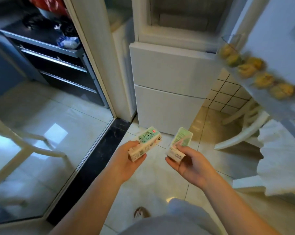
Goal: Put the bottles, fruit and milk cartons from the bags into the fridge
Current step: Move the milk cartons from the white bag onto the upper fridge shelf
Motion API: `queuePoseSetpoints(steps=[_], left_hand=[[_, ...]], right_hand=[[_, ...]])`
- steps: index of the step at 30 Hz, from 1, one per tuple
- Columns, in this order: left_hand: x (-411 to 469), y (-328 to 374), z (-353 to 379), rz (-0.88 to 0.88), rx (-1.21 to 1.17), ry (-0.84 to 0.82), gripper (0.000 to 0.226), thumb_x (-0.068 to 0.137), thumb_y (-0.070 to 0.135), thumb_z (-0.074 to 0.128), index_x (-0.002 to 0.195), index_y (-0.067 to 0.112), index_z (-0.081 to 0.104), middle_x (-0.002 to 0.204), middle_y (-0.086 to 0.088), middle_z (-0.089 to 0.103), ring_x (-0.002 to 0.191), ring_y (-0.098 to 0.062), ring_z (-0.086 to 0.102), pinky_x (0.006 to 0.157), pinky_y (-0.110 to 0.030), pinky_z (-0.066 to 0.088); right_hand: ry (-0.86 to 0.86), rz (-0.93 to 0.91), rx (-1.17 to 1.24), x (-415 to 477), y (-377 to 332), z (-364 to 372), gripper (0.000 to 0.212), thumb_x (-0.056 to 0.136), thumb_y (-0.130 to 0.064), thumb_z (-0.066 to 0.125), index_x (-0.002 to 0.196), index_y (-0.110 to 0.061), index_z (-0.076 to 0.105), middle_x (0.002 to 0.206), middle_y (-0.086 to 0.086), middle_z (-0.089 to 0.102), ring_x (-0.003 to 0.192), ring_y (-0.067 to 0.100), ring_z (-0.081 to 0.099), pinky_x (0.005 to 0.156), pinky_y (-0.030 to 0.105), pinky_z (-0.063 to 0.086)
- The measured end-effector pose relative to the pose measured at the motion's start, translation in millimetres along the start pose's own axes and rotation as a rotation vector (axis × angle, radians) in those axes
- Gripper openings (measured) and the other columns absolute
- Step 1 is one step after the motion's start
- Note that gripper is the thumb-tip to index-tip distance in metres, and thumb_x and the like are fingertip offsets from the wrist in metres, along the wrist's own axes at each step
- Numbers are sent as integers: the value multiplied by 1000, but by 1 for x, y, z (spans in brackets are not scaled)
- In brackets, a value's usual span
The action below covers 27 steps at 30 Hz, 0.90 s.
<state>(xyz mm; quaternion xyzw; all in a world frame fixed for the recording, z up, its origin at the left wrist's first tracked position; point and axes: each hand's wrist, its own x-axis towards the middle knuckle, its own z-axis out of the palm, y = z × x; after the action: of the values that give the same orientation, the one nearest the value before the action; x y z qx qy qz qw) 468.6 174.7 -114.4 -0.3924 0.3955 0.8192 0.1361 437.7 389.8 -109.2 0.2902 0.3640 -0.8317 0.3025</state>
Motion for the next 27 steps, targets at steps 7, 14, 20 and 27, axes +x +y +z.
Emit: queuePoseSetpoints(steps=[7, 14, 20, 27], left_hand=[[34, 55, 31, -32, -113, -92, 53, 78, 19, 73, 130, 12, 62, 126, -19, 65, 112, -29, 61, 76, -35, 56], [85, 150, 108, 149, -143, -254, 47, 82, 13, 66, 128, 7, 60, 126, -18, 67, 120, -32, 60, 100, -41, 50], [110, 240, 195, 260, 5, -389, 33, 80, 18, 58, 113, 14, 57, 125, -14, 64, 112, -28, 63, 87, -38, 53], [132, 317, 282, 443, 90, -353, 56, 68, 53, 80, 119, 32, 70, 133, -10, 63, 126, -30, 59, 103, -48, 49]], right_hand=[[42, -301, -310, 47, -55, 51, 45, 87, 9, 59, 120, -20, 54, 115, 14, 65, 102, 36, 70, 72, 53, 61], [237, -777, -642, 106, -175, 99, 19, 85, -21, 76, 102, -21, 69, 95, -1, 71, 83, 17, 62, 66, 31, 50], [65, -777, -424, 153, -264, 156, 23, 89, -28, 71, 110, -20, 67, 94, -2, 71, 92, 15, 67, 83, 36, 54], [-37, -640, -176, 191, -363, 225, 35, 98, -38, 59, 123, -14, 57, 102, 6, 70, 96, 22, 68, 84, 44, 56]])
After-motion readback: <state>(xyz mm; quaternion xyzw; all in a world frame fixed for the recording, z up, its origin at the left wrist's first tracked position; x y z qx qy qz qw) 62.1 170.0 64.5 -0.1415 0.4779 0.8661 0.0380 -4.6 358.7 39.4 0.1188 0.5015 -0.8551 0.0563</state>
